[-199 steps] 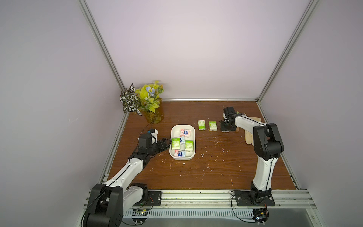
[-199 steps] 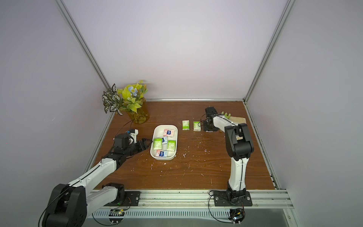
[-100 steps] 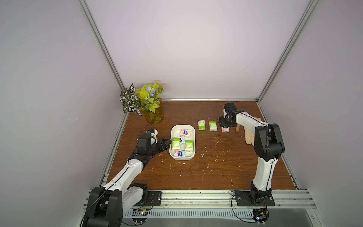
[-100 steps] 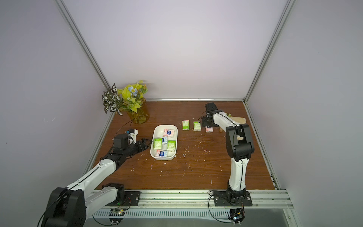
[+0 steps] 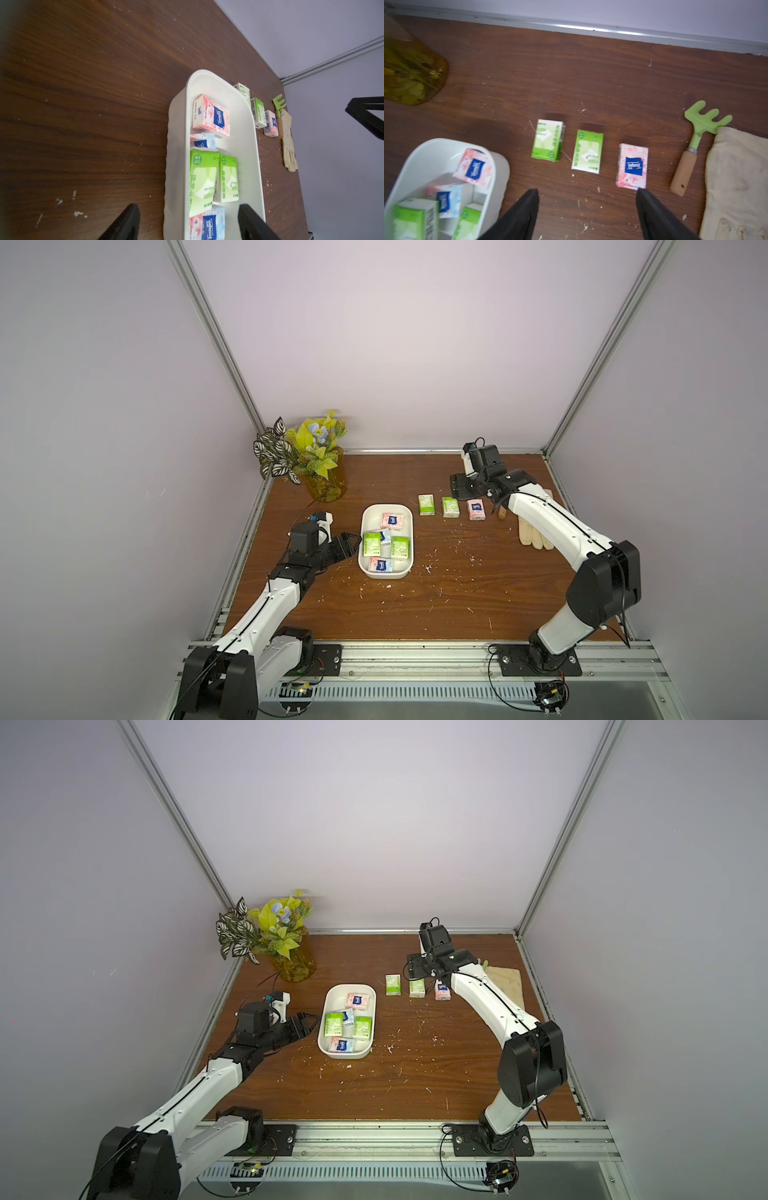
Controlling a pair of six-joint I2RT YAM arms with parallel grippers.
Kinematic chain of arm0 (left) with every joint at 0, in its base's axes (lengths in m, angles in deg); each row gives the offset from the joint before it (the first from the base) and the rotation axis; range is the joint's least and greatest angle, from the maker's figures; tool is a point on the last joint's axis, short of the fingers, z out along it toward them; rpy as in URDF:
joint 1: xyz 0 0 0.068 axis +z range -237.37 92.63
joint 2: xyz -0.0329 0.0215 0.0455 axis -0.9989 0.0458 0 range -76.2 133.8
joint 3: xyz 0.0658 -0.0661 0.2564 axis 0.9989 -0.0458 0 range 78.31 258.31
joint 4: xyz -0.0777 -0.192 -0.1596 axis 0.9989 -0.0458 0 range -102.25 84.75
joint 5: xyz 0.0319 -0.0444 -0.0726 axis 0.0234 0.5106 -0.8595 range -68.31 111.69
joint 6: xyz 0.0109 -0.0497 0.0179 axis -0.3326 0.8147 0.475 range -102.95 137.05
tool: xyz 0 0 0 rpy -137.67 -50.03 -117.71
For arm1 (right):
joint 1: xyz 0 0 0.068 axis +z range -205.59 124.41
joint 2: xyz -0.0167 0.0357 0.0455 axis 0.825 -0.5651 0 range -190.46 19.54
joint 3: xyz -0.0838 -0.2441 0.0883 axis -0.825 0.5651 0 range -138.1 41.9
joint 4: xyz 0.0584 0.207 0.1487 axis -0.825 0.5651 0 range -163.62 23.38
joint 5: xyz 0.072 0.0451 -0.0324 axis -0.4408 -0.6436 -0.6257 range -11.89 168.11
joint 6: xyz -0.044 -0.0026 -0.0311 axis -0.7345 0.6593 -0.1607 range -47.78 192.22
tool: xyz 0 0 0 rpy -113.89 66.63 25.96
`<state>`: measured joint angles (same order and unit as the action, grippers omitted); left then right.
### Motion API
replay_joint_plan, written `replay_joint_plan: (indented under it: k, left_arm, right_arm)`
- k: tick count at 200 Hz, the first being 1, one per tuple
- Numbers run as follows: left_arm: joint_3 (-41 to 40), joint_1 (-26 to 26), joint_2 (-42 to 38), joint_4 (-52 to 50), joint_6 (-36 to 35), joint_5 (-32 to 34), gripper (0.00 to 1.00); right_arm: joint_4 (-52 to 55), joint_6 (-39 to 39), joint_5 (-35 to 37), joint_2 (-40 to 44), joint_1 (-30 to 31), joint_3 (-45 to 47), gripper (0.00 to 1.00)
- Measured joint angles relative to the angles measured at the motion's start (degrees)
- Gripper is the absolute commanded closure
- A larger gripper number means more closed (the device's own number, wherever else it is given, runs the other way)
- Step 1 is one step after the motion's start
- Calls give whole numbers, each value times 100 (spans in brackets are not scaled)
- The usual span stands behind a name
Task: Take the pocket tissues out of the storage box
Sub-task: Pick up the pocket tissues from the storage box.
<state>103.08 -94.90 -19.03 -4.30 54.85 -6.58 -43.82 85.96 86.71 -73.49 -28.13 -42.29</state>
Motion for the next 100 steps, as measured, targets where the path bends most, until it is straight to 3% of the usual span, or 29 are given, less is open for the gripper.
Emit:
replay_joint_plan:
  k: [100]
  left_arm:
    - [-562,-166,-273,116,203,-153,46]
  right_arm:
    - [-92,715,-385,-476,1897,-358,19]
